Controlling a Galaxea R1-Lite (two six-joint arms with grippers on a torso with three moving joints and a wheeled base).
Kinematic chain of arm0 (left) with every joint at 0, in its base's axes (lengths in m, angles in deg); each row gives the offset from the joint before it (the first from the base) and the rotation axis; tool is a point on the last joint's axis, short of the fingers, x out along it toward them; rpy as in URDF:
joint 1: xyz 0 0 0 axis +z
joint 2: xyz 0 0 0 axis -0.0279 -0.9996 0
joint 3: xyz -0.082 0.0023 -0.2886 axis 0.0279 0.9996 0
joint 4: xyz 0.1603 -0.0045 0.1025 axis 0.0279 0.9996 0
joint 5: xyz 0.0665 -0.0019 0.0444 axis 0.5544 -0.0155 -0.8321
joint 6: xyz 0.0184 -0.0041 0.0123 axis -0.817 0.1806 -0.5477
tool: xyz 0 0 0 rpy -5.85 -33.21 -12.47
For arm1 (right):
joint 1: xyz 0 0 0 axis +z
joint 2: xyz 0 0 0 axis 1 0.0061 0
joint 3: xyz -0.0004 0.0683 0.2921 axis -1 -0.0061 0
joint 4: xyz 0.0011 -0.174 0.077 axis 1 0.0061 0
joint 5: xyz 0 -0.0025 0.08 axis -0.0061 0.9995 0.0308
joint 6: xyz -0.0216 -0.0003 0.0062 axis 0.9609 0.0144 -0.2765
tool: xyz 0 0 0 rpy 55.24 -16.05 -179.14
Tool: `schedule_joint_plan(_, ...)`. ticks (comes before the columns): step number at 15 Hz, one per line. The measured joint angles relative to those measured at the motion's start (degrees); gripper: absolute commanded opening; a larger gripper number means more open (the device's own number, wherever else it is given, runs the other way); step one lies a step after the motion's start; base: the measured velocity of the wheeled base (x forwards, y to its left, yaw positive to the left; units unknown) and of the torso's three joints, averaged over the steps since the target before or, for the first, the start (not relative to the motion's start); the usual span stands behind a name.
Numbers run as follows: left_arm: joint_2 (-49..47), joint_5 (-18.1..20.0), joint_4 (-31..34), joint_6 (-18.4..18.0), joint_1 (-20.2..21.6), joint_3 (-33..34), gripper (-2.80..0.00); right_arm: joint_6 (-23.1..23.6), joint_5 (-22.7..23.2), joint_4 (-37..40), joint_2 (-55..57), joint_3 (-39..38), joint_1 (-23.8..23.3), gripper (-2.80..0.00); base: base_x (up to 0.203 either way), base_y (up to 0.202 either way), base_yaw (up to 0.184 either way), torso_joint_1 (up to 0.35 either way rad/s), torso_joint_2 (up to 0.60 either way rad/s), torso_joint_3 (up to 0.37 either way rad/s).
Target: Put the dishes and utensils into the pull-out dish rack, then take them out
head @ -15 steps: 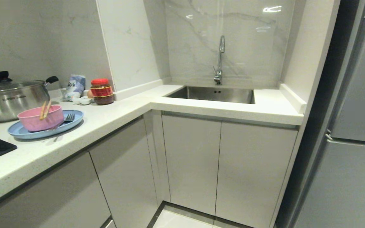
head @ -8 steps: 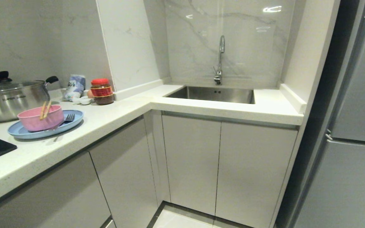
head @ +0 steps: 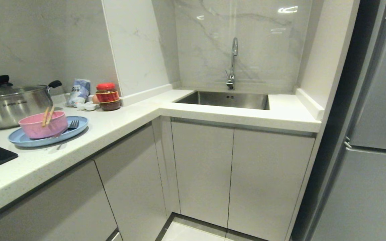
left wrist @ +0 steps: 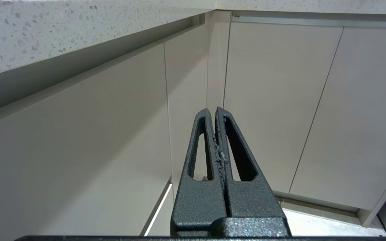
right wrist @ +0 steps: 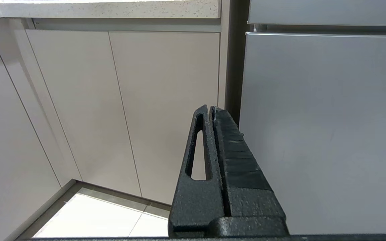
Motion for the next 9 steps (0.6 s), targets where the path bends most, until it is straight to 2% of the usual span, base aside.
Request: schedule_joint_plan(9, 0.0, 0.0, 0.0, 0.0, 0.0, 0.0, -2.8, -0.3, 0.0, 0.0, 0.0, 0.0, 0.0, -2.8, 0.0, 0.0, 0.0, 0.0, 0.0, 0.0)
